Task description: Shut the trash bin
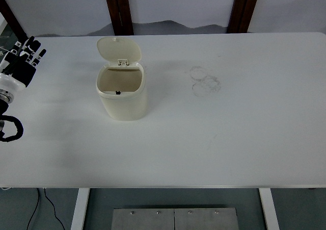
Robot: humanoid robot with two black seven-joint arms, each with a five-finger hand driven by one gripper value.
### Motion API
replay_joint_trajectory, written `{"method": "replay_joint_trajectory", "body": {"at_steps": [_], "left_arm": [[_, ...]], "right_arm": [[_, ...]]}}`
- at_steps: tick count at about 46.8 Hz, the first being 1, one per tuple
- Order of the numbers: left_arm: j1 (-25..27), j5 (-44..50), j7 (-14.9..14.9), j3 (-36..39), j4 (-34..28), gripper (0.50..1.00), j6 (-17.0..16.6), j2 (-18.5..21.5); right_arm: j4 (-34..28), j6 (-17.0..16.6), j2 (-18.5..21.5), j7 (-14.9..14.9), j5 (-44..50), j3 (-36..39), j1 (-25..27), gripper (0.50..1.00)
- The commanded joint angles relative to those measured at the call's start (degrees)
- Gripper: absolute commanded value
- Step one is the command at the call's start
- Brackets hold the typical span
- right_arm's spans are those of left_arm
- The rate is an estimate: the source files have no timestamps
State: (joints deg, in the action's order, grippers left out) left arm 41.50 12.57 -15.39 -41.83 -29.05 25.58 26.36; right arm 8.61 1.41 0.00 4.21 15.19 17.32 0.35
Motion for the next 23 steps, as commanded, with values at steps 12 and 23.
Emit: {"method": "replay_joint_trajectory", "body": {"at_steps": [12, 23], "left_arm": [[0.6, -0.4, -0.4, 0.2, 0.0, 1.000, -1.2, -0.1], [0.6, -0.4, -0.3, 0.3, 0.0, 1.000, -1.1, 0.2]], "right_arm": [[0.0, 0.0, 0.0, 0.0, -0.1, 0.0, 0.0, 0.991], [0.0, 0.0, 0.0, 0.0, -0.1, 0.0, 0.0, 0.991]]}}
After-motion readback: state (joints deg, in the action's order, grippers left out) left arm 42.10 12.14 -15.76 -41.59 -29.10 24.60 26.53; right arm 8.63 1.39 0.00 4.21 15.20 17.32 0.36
